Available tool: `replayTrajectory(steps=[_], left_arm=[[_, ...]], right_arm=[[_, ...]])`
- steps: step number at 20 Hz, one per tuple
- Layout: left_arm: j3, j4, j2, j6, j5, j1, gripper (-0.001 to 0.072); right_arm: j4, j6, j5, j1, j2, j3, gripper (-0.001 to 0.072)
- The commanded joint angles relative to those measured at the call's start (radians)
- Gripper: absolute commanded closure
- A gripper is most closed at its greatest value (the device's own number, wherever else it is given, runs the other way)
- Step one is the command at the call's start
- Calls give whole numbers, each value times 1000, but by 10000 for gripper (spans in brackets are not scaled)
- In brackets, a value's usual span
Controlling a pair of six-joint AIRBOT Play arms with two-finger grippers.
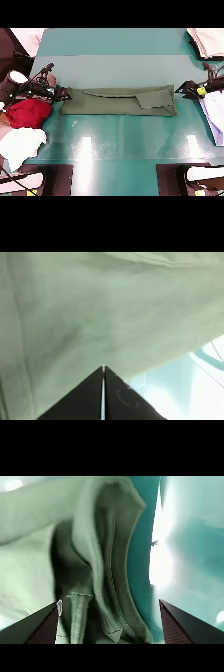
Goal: Fold the shirts.
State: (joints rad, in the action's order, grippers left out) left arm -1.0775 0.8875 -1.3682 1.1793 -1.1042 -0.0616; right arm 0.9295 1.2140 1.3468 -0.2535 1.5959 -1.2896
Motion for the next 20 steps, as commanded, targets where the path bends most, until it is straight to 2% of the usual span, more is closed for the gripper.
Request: replayTrajectory(steps=[1,8,9,10,11,14,17,20], left_arm=[[-2,-14,-1,0,-27,0,684],[-2,-14,-1,3,-52,0,684],[-2,-14,-1,3,-52,0,684],[-2,-14,-1,3,-52,0,684],[-2,-15,-1,5,-52,0,684],[-2,-15,-1,31,-57,6,685],[-13,-17,-1,48,-44,96,685],[-75,-17,-10,64,18,249,686]], right_arm=[[-130,-101,41,-24,72,31,-4],[-136,-169,54,51,139,33,-4],[-139,-169,35,61,139,48,19],[-147,-171,11,67,139,61,59],[-152,-185,-3,74,138,69,165],[-156,-235,-13,85,134,73,700],[-179,-247,10,85,87,73,697],[-179,-217,45,86,-15,64,698]])
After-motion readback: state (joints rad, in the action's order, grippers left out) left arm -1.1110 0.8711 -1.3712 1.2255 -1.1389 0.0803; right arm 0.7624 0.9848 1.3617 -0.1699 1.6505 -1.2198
